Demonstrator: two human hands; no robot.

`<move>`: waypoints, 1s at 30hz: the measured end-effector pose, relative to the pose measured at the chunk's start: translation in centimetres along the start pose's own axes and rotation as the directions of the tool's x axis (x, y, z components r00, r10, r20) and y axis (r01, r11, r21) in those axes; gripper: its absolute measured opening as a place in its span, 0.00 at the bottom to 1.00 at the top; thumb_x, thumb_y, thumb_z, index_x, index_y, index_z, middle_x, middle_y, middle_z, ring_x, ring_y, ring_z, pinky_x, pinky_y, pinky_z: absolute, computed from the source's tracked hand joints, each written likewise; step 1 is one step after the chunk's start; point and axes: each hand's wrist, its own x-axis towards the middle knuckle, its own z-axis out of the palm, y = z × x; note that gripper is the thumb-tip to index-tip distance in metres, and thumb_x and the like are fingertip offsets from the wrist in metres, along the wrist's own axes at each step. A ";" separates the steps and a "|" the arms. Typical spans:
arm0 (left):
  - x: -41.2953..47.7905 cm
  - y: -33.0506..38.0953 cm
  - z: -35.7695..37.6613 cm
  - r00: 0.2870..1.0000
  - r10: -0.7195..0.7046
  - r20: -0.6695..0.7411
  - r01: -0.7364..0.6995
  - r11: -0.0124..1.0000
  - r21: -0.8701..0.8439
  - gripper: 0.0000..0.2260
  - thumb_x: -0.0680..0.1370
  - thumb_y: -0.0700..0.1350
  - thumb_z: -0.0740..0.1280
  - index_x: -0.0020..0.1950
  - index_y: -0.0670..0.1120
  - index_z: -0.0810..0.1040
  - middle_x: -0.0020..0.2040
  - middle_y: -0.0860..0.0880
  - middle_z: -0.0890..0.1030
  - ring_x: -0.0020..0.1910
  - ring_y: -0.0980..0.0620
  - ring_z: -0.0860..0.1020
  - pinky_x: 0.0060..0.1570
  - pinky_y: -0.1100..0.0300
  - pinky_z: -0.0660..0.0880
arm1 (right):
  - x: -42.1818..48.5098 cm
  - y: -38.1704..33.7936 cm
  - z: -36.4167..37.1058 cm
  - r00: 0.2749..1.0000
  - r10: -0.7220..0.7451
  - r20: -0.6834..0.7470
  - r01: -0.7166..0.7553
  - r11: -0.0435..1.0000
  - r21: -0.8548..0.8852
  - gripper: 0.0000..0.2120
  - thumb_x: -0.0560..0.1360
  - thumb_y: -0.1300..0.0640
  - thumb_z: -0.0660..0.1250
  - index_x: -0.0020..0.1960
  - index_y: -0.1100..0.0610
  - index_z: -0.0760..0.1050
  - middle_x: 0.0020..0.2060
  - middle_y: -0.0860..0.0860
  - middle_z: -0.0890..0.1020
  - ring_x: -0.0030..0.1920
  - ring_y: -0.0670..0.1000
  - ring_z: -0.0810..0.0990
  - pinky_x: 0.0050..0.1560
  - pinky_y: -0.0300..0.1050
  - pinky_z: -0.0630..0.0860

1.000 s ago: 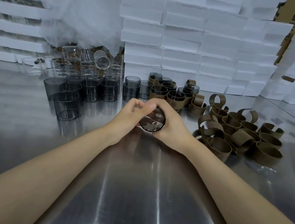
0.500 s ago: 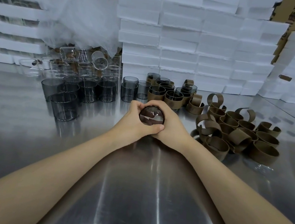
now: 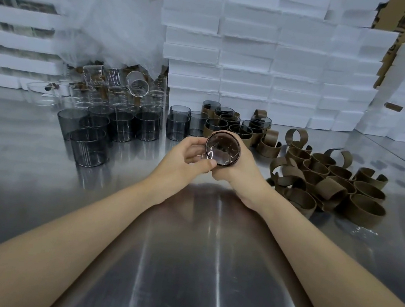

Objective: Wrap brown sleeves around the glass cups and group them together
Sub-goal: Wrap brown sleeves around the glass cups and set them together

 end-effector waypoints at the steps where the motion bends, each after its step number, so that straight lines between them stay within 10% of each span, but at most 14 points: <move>1: 0.0 0.0 -0.1 1.000 0.003 -0.005 -0.003 1.000 -0.016 0.14 0.78 0.38 0.69 0.62 0.47 0.73 0.54 0.54 0.84 0.50 0.55 0.82 0.53 0.61 0.78 | 0.0 0.1 0.0 1.000 0.005 0.005 -0.005 1.000 0.022 0.37 0.53 0.70 0.65 0.62 0.55 0.72 0.51 0.49 0.79 0.52 0.48 0.78 0.49 0.46 0.77; 6: 0.6 0.3 -0.2 0.987 -0.064 -0.145 0.046 0.991 -0.124 0.11 0.83 0.42 0.56 0.49 0.46 0.77 0.44 0.46 0.84 0.39 0.52 0.82 0.41 0.62 0.79 | -0.1 0.3 0.1 0.999 -0.008 0.043 0.008 1.000 0.004 0.37 0.53 0.70 0.65 0.62 0.54 0.72 0.51 0.46 0.79 0.51 0.41 0.78 0.49 0.36 0.76; 12: 0.4 -0.3 -0.2 0.983 0.036 -0.181 -0.046 0.997 -0.056 0.15 0.84 0.35 0.52 0.50 0.46 0.77 0.43 0.53 0.83 0.41 0.57 0.81 0.42 0.65 0.78 | 0.0 0.3 1.0 0.999 0.046 0.020 -0.050 0.976 0.212 0.36 0.57 0.69 0.72 0.64 0.58 0.71 0.57 0.56 0.79 0.57 0.53 0.79 0.58 0.48 0.76; 15: 0.7 0.2 -0.4 0.974 0.087 -0.211 -0.084 0.996 0.023 0.17 0.82 0.31 0.53 0.49 0.47 0.77 0.58 0.53 0.76 0.55 0.58 0.76 0.51 0.68 0.76 | 0.1 -0.2 0.4 0.989 0.128 0.072 -0.145 0.929 0.340 0.31 0.65 0.59 0.75 0.66 0.59 0.70 0.56 0.55 0.80 0.57 0.53 0.79 0.58 0.46 0.76; 21: 0.1 1.0 -0.2 0.988 0.150 -0.031 -0.146 0.985 0.096 0.22 0.76 0.52 0.69 0.69 0.57 0.68 0.74 0.59 0.60 0.69 0.71 0.63 0.61 0.74 0.67 | -0.4 -0.7 1.1 0.841 0.305 0.447 -0.517 0.697 0.497 0.34 0.73 0.37 0.61 0.68 0.61 0.71 0.51 0.59 0.81 0.52 0.58 0.81 0.62 0.52 0.75; 25: -0.7 0.8 -0.1 0.985 0.167 0.032 -0.167 0.986 0.007 0.28 0.70 0.38 0.77 0.66 0.56 0.72 0.54 0.60 0.81 0.54 0.64 0.79 0.49 0.74 0.73 | -0.4 -1.0 1.7 0.797 0.351 0.491 -0.585 0.648 0.487 0.25 0.74 0.36 0.60 0.57 0.56 0.77 0.49 0.55 0.84 0.50 0.57 0.82 0.61 0.53 0.76; 30: -0.5 0.9 0.0 0.976 0.212 -0.051 -0.199 0.963 0.182 0.16 0.75 0.41 0.72 0.60 0.54 0.76 0.52 0.57 0.82 0.50 0.64 0.80 0.47 0.74 0.72 | -0.4 -0.9 1.6 0.799 0.392 0.456 -0.593 0.638 0.491 0.27 0.76 0.36 0.60 0.59 0.58 0.75 0.49 0.59 0.82 0.50 0.59 0.83 0.55 0.54 0.80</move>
